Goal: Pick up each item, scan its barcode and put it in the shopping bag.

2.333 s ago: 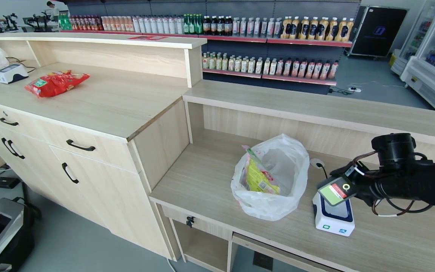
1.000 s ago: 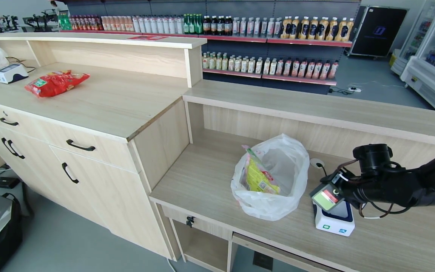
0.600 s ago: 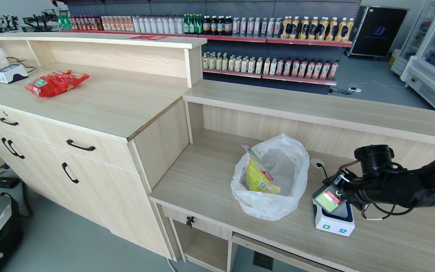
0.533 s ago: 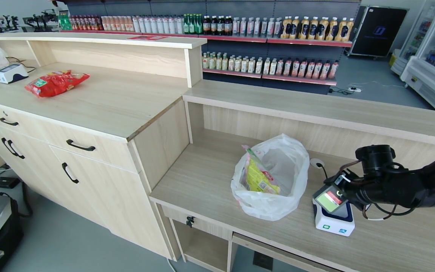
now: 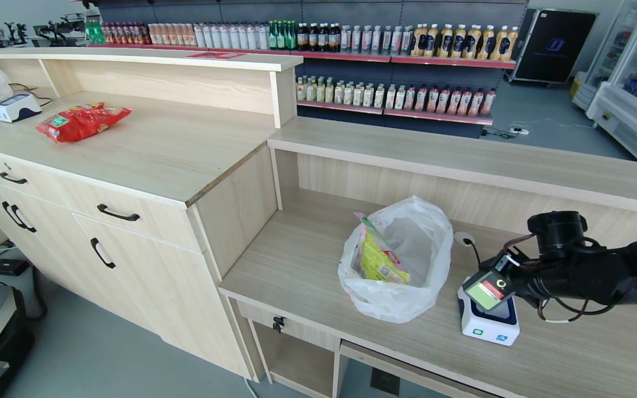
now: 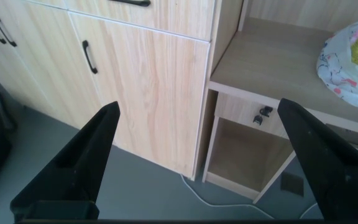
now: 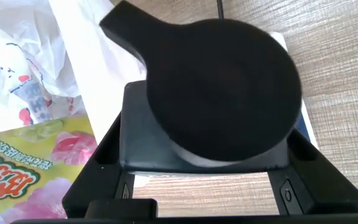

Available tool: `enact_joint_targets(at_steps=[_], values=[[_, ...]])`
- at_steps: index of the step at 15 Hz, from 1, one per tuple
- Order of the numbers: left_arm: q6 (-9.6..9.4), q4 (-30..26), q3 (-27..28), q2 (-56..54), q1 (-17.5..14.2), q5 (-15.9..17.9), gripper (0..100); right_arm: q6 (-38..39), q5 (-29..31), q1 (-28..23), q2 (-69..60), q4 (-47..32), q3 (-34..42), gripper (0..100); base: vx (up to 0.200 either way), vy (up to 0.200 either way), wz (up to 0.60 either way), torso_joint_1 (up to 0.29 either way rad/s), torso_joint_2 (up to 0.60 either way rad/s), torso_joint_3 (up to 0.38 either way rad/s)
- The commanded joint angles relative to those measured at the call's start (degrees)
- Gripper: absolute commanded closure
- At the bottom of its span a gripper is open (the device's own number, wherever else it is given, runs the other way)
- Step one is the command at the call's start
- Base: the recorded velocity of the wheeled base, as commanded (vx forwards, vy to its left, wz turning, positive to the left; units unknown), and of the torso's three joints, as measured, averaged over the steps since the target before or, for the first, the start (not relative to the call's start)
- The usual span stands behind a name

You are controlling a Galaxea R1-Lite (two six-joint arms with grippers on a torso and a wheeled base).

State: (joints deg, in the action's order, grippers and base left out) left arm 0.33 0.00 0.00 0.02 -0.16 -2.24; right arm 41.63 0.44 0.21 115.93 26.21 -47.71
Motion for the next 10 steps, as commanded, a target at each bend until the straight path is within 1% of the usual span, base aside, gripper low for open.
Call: enact_joint_targets(at_steps=[1, 2, 3, 4, 6, 7, 8, 10], values=[[0.02, 0.0, 0.0, 0.0, 0.0, 0.0, 0, -1.2, -0.3, 0.5, -2.3, 0.0, 0.2, 100, 0.000, 0.000, 0.00, 0.000, 0.00, 0.000], [0.02, 0.0, 0.0, 0.0, 0.0, 0.0, 0, -2.3, -0.4, 1.0, -4.1, -0.1, 0.5, 100, 0.000, 0.000, 0.00, 0.000, 0.00, 0.000], [0.02, 0.0, 0.0, 0.0, 0.0, 0.0, 0, -6.3, -0.9, 3.0, -8.6, 0.2, 1.7, 100, 0.000, 0.000, 0.00, 0.000, 0.00, 0.000], [0.02, 0.0, 0.0, 0.0, 0.0, 0.0, 0, -12.6, -0.8, 3.7, -12.0, 1.1, 2.4, 100, 0.000, 0.000, 0.00, 0.000, 0.00, 0.000], [0.02, 0.0, 0.0, 0.0, 0.0, 0.0, 0, -30.3, -0.8, 4.0, -15.9, 9.1, 4.7, 100, 0.000, 0.000, 0.00, 0.000, 0.00, 0.000], [0.02, 0.0, 0.0, 0.0, 0.0, 0.0, 0, -36.3, -0.8, 3.8, -16.0, 12.0, 5.3, 100, 0.000, 0.000, 0.00, 0.000, 0.00, 0.000], [0.02, 0.0, 0.0, 0.0, 0.0, 0.0, 0, -44.4, -0.8, 3.0, -15.6, 16.8, 5.5, 100, 0.000, 0.000, 0.00, 0.000, 0.00, 0.000], [0.02, 0.0, 0.0, 0.0, 0.0, 0.0, 0, -47.9, -0.8, 3.0, -14.9, 19.4, 5.4, 100, 0.000, 0.000, 0.00, 0.000, 0.00, 0.000]])
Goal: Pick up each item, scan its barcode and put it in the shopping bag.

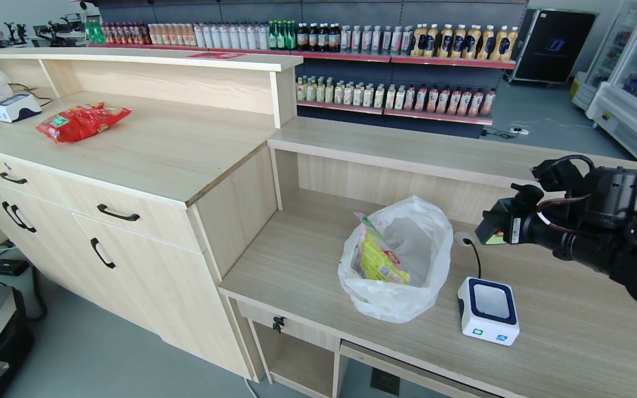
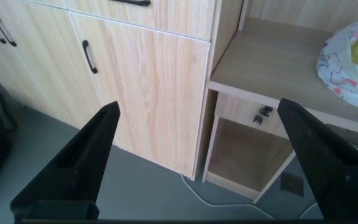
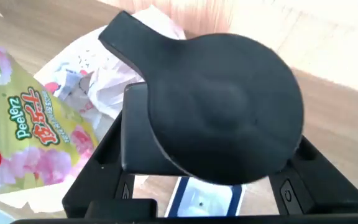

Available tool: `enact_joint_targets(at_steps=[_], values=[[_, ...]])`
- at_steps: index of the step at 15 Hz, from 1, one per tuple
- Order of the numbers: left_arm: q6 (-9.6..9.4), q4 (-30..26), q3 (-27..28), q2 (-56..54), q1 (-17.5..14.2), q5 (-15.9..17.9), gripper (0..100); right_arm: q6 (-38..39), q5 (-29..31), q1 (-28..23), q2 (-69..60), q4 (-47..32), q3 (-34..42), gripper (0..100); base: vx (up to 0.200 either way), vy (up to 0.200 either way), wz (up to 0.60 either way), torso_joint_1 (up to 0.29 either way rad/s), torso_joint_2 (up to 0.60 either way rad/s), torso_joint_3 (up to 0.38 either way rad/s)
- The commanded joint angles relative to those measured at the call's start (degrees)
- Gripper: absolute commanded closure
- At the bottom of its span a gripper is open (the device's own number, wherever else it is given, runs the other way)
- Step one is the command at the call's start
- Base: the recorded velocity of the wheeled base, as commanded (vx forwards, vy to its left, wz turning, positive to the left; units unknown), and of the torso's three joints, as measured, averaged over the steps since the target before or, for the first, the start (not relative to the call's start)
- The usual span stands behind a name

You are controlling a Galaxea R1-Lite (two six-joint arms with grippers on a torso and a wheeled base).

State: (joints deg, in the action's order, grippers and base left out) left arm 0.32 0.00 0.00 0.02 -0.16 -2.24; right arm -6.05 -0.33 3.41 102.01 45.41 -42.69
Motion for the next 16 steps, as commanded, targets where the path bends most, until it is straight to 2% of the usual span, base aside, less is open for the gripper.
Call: enact_joint_targets(at_steps=[1, 5, 10, 12, 16], values=[[0.03, 0.0, 0.0, 0.0, 0.0, 0.0, 0, -2.5, 0.1, -0.2, -0.3, 2.6, 0.8, 100, 0.000, 0.000, 0.00, 0.000, 0.00, 0.000], [0.03, 0.0, 0.0, 0.0, 0.0, 0.0, 0, -7.0, 0.2, -0.9, 2.3, 7.9, 1.6, 100, 0.000, 0.000, 0.00, 0.000, 0.00, 0.000], [0.03, 0.0, 0.0, 0.0, 0.0, 0.0, 0, -6.3, 0.2, -1.0, 2.3, 10.0, 1.4, 100, 0.000, 0.000, 0.60, 0.002, 0.00, 0.002], [0.03, 0.0, 0.0, 0.0, 0.0, 0.0, 0, -6.3, 0.2, -1.0, 3.2, 10.7, 1.2, 100, 0.000, 0.000, 0.00, 0.000, 0.00, 0.000], [0.03, 0.0, 0.0, 0.0, 0.0, 0.0, 0, -6.4, 0.1, -3.3, 10.8, 17.0, 1.0, 100, 0.000, 0.000, 0.00, 0.000, 0.00, 0.000]])
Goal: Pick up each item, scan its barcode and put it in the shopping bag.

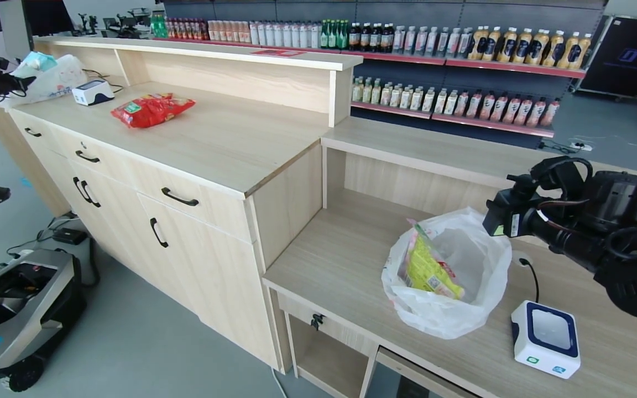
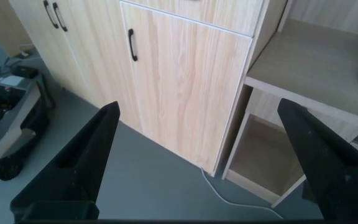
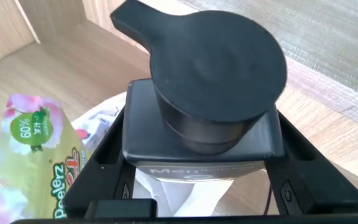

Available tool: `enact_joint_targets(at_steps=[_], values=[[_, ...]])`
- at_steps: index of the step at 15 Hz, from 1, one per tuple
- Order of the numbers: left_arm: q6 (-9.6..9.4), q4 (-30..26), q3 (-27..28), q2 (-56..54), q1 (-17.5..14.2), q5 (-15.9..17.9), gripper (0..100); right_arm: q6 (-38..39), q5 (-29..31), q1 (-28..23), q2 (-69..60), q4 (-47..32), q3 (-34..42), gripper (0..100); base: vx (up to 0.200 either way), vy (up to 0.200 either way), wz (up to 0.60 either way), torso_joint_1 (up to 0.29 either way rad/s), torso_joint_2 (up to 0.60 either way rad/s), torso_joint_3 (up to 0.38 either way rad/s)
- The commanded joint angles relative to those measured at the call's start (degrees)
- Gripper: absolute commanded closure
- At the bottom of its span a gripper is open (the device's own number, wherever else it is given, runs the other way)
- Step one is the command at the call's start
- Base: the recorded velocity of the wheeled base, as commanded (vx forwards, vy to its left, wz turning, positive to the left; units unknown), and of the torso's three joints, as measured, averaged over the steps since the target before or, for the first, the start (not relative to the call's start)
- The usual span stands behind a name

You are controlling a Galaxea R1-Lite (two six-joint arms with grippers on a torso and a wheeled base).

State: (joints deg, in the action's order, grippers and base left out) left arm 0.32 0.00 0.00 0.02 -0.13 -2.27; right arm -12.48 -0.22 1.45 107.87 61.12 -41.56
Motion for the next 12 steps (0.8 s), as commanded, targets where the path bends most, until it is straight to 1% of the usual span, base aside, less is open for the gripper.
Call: enact_joint_targets(at_steps=[1, 3, 5, 7, 8, 12], values=[[0.03, 0.0, 0.0, 0.0, 0.0, 0.0, 0, 0.0, 0.0, -2.2, 6.8, 1.3, -0.1, 100, 0.000, 0.000, 0.00, 0.000, 0.00, 0.000], [0.03, 0.0, 0.0, 0.0, 0.0, 0.0, 0, 0.5, -0.2, -2.6, 10.6, 1.2, 0.1, 100, 0.000, 0.000, 0.00, 0.000, 0.00, 0.000], [0.03, 0.0, 0.0, 0.0, 0.0, 0.0, 0, 1.8, -0.7, -2.4, 13.6, 1.6, -1.6, 100, 0.000, 0.000, 0.00, 0.000, 0.00, 0.000], [0.03, 0.0, 0.0, 0.0, 0.0, 0.0, 0, 1.8, -2.1, -2.2, 15.2, 2.1, -3.1, 100, 0.000, 0.000, 0.00, 0.000, 0.00, 0.000], [0.03, 0.0, 0.0, 0.0, 0.0, 0.0, 0, 1.7, -4.4, -1.9, 16.8, 2.2, -4.7, 100, 0.000, 0.000, 0.00, 0.000, 0.00, 0.000], [0.03, 0.0, 0.0, 0.0, 0.0, 0.0, 0, 1.4, -5.1, -0.7, 20.0, 3.3, -4.1, 100, 0.000, 0.000, 0.00, 0.000, 0.00, 0.000]])
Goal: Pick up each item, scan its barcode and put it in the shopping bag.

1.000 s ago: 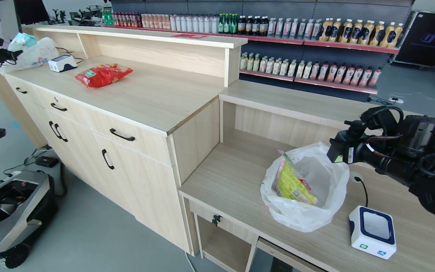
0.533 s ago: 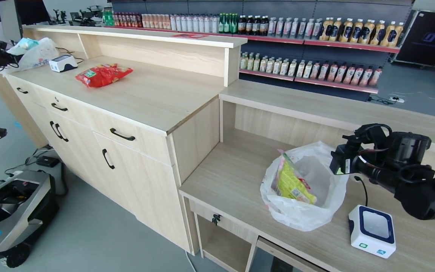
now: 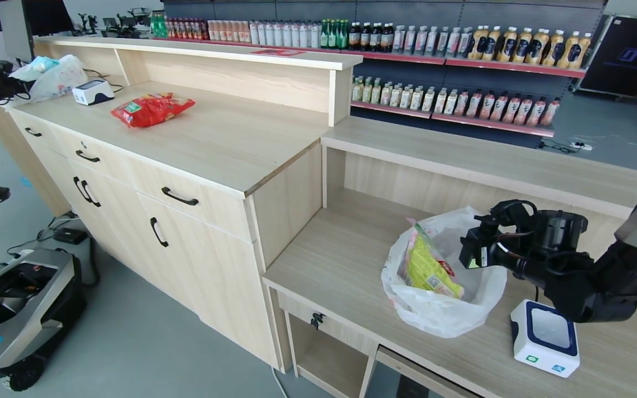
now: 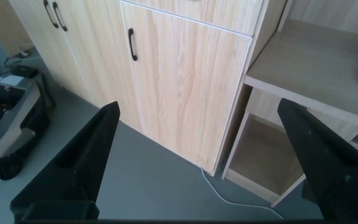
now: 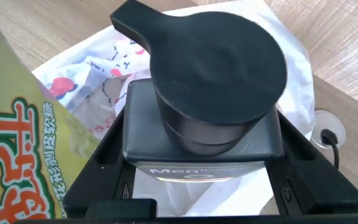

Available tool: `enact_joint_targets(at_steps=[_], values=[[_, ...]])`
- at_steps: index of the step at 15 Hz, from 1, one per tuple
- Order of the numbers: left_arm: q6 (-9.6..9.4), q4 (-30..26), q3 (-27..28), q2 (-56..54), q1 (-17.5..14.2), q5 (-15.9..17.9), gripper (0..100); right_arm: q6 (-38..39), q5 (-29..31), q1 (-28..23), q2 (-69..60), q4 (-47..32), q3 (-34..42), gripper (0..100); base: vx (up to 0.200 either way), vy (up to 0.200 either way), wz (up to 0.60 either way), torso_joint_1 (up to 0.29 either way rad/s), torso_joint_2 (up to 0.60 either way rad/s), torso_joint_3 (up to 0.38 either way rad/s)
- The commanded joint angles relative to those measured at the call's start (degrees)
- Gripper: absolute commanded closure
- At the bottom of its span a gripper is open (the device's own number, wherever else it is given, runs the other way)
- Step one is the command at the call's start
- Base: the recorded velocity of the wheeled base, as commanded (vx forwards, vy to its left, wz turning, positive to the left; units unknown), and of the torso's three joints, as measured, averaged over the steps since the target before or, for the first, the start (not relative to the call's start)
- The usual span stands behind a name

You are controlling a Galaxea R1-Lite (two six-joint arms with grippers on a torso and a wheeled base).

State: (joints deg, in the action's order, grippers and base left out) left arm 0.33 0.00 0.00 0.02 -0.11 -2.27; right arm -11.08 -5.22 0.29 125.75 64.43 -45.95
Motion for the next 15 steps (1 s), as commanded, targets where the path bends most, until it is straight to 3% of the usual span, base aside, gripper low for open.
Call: enact_joint_targets(at_steps=[1, 9, 15], values=[[0.02, 0.0, 0.0, 0.0, -0.1, 0.0, 0, -0.1, -0.1, 0.9, 2.8, 0.2, 0.0, 100, 0.000, 0.000, 0.00, 0.000, 0.00, 0.000], [0.02, 0.0, 0.0, 0.0, -0.1, 0.0, 0, -2.0, -0.1, 1.1, 10.7, 8.1, 0.1, 100, 0.000, 0.000, 0.00, 0.000, 0.00, 0.000], [0.02, 0.0, 0.0, 0.0, 0.0, 0.0, 0, -2.1, -0.1, 1.6, 11.9, 8.3, -0.7, 100, 0.000, 0.000, 0.00, 0.000, 0.00, 0.000]])
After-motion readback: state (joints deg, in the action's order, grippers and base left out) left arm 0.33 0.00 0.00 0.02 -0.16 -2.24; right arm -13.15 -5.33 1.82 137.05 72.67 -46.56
